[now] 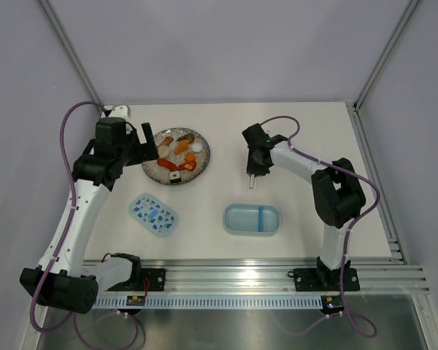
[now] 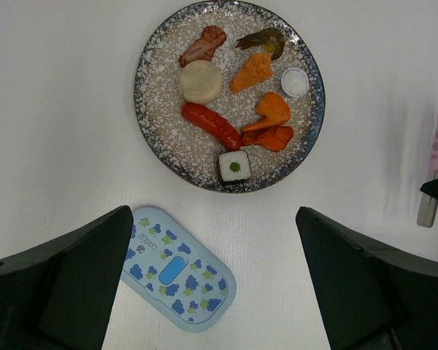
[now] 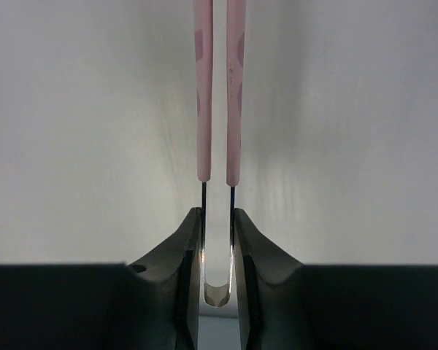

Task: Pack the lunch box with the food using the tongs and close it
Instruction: Move the clamp to the center of the board, then pick up the clamp at the center of the board.

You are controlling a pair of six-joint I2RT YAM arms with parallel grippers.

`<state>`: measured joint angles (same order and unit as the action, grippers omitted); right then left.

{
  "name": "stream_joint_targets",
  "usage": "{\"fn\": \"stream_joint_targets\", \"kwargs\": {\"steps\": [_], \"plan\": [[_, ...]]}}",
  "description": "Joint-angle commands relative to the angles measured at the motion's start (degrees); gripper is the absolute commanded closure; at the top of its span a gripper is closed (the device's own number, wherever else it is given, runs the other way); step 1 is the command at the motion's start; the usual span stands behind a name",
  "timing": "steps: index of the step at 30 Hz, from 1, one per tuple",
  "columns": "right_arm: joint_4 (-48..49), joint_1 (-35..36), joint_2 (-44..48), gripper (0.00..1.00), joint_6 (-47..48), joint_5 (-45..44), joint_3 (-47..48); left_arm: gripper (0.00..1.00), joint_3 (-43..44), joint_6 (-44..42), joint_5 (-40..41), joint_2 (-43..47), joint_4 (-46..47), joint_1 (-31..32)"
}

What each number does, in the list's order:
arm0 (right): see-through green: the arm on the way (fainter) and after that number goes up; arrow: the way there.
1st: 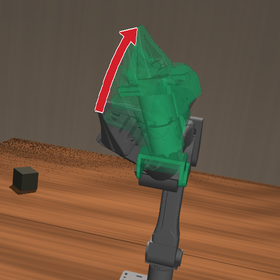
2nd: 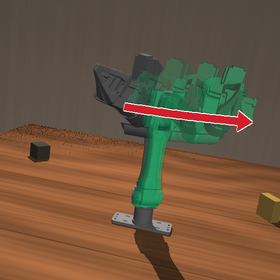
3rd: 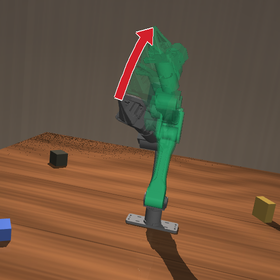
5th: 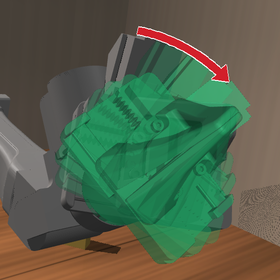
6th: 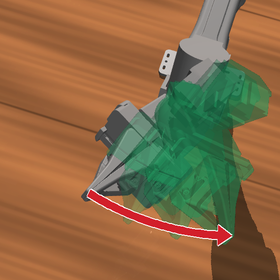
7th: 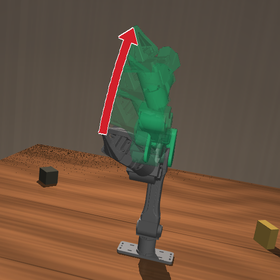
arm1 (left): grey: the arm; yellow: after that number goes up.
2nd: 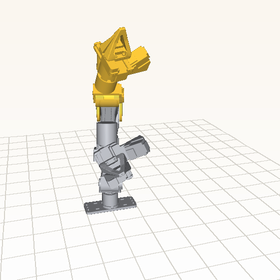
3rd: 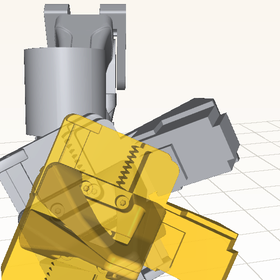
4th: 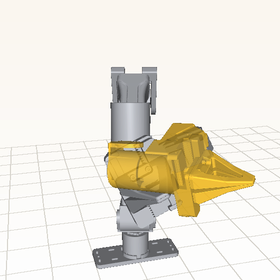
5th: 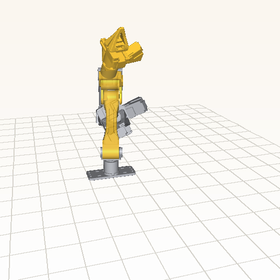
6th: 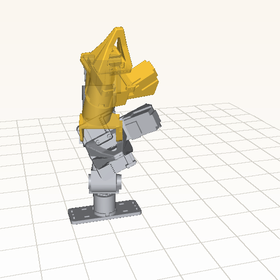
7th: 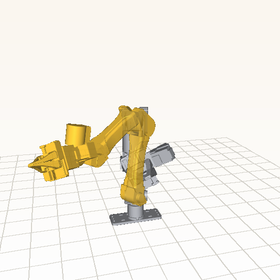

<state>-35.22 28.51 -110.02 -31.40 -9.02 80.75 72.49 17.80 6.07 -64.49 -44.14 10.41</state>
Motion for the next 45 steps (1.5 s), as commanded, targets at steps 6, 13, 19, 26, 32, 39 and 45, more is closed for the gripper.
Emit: {"fn": "stream_joint_targets", "kwargs": {"steps": [6, 13, 19, 26, 32, 39, 45], "plan": [[-1.78, 10.5, -5.55, 0.93, -8.84, 1.1, 9.33, 0.01, 1.78, -0.75, 0.79, 2.17, -0.33, 0.13], [0.68, 14.99, -10.3, 0.92, -15.53, 2.69, 12.23, 0.01, 1.78, -0.84, -0.26, 4.02, -0.68, 0.31], [2.26, 15.87, -11.8, 0.76, -17.65, 3.39, 12.33, 0.01, 1.69, -0.75, 1.57, 4.28, -1.74, 1.01], [1.56, 15.96, -9.17, 0.37, -14.49, 0.59, 12.15, 0.01, 1.51, 0.04, 4.56, 3.32, -2.26, 2.76], [0.15, 12.9, 0.21, 0.31, -10.27, -6.27, 8.91, 0.01, 0.38, 2.32, 6.77, 2.17, -1.83, 6.11], [1.03, 0.61, 14.03, 0.28, -6.4, -8.39, -4.08, 0.01, -1.74, 5.31, 4.48, -1.5, 0.65, 10.67], [1.03, -8.81, 23.35, 0.26, -3.59, -9.18, -12.53, 0.01, -1.12, 8.3, 9.93, -10.38, 0.98, 22.25]]}}
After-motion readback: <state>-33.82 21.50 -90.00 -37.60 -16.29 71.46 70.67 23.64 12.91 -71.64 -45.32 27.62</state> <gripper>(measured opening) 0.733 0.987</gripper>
